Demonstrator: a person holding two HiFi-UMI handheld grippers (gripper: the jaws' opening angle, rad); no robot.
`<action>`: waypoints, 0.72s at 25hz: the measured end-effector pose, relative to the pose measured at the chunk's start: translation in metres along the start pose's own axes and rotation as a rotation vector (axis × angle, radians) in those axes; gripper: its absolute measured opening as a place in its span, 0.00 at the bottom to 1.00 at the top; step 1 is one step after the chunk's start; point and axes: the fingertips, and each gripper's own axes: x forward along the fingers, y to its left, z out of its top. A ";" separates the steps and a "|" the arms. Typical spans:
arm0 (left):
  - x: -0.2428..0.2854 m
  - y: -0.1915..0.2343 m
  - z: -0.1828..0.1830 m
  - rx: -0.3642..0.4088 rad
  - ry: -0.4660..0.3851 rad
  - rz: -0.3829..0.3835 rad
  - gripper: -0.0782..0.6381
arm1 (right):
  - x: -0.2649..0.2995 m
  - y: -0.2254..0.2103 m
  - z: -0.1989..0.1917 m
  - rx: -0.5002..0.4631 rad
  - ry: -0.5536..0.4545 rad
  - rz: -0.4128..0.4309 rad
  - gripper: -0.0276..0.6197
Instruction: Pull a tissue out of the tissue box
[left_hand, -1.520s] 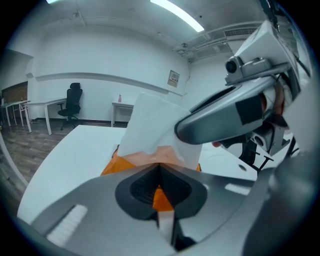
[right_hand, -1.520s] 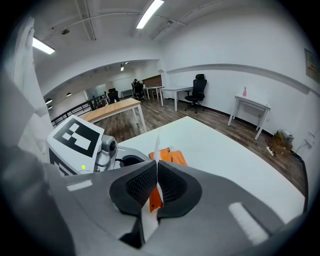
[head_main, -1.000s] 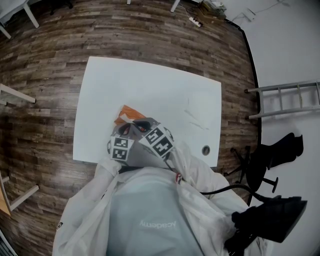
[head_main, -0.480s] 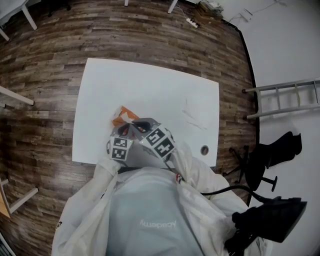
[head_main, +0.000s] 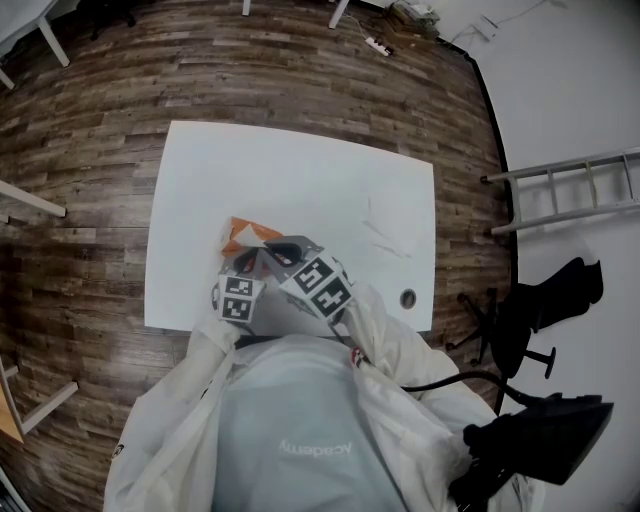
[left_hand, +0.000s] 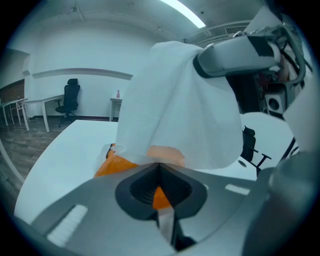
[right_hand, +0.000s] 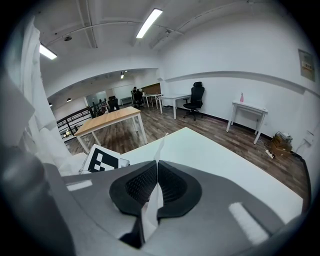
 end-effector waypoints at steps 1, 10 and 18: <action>0.000 0.000 0.000 0.001 0.000 0.000 0.11 | -0.001 0.000 0.001 0.001 -0.002 -0.001 0.05; -0.002 0.003 -0.002 0.002 0.004 -0.004 0.11 | -0.006 0.003 0.010 0.003 -0.025 -0.010 0.05; -0.003 0.005 -0.002 0.005 0.006 -0.012 0.11 | -0.013 0.001 0.018 0.008 -0.047 -0.029 0.05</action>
